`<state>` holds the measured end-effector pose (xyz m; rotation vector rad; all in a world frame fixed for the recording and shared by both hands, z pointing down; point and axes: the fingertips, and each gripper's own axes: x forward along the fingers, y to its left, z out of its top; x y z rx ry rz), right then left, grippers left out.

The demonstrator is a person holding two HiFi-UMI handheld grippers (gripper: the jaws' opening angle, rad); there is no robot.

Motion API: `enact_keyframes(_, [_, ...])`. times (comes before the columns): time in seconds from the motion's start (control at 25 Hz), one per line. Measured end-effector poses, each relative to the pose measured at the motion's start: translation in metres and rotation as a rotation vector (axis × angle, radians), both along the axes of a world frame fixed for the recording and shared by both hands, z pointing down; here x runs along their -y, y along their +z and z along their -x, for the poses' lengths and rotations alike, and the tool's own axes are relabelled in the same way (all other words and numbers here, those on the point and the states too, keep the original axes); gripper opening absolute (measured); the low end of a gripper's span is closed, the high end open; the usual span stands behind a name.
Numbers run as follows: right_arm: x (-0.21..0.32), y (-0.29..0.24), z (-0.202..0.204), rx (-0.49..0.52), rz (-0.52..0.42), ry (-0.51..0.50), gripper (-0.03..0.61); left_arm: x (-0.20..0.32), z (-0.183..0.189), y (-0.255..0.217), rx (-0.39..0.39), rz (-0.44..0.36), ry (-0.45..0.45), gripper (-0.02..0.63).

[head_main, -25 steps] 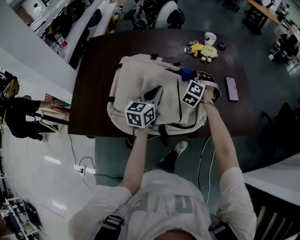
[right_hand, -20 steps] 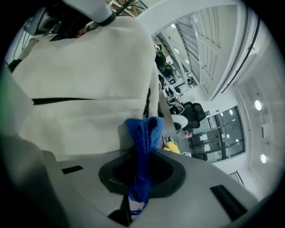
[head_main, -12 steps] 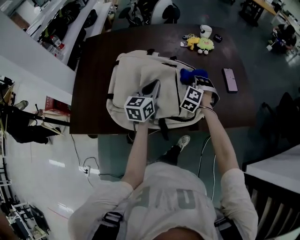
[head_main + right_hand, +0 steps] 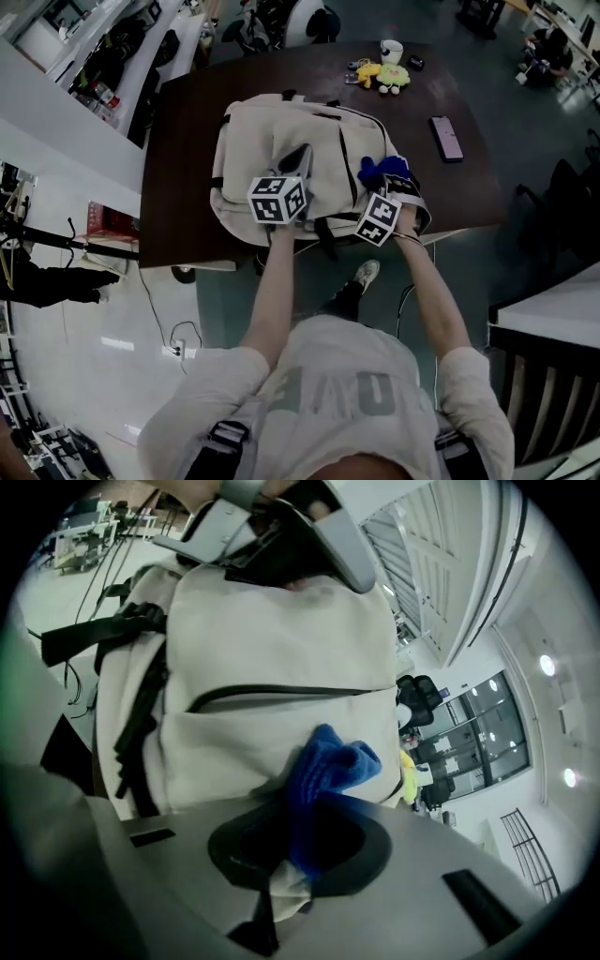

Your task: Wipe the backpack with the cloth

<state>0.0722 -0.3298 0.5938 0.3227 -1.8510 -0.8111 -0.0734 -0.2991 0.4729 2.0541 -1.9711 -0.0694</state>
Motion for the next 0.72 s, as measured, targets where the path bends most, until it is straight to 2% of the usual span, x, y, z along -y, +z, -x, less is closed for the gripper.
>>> enact_keyframes(0.2, [-0.026,0.001,-0.013,0.004,0.016,-0.002,0.041,0.002,0.002,-0.001,-0.009,0.002,-0.004,0.005])
enact_keyframes(0.72, [-0.102,0.004,-0.035,-0.003,0.029,-0.053,0.041,-0.004,-0.003,0.004,0.067,0.021,-0.024,0.004])
